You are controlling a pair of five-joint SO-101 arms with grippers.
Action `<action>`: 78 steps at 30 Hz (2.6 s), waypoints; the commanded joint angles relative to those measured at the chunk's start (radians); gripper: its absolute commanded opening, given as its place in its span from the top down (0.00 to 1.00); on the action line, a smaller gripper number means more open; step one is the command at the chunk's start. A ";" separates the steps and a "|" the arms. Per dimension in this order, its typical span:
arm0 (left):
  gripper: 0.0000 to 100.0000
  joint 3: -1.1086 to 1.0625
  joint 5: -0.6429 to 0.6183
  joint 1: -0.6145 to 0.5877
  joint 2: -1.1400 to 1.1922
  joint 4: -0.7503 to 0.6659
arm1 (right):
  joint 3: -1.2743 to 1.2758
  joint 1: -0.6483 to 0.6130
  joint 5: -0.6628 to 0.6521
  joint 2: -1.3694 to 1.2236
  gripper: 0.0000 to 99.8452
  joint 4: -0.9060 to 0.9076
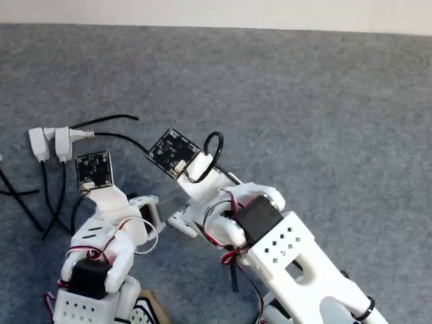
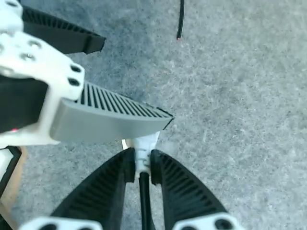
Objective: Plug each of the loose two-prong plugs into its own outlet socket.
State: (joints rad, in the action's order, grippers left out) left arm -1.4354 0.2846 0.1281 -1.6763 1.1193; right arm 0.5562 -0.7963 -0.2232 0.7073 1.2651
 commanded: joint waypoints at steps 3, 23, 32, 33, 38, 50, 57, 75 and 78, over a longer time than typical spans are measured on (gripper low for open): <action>0.59 -0.001 0.000 0.059 0.004 0.012 | -0.073 0.025 -0.011 0.007 1.00 -0.002; 0.59 0.056 -0.130 -0.265 0.004 -0.081 | -0.067 0.013 -0.121 -0.044 1.00 -0.056; 0.59 0.054 -0.135 -0.257 0.004 -0.080 | -0.127 0.013 -0.298 -0.366 1.00 -0.067; 0.59 0.054 -0.135 -0.257 0.004 -0.080 | -0.134 0.013 -0.298 -0.378 1.00 -0.065; 0.59 0.041 -0.130 -0.254 0.004 -0.086 | -0.148 0.013 -0.308 -0.400 1.00 -0.064; 0.59 0.041 -0.130 -0.252 0.004 -0.086 | -0.145 -0.045 -0.328 -0.406 1.00 0.010; 0.59 0.042 -0.130 -0.252 0.004 -0.084 | -0.102 -0.051 -0.324 -0.407 1.00 0.004; 0.59 0.045 -0.130 -0.252 0.002 -0.080 | -0.004 -0.024 -0.324 -0.406 1.00 -0.165; 0.59 0.045 -0.130 -0.252 0.001 -0.080 | -0.002 -0.025 -0.327 -0.409 1.00 -0.159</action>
State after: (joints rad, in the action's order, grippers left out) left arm -1.4200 0.1557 -0.1189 -1.6717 1.0564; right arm 0.5516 -0.8347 -0.5393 0.3007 1.1270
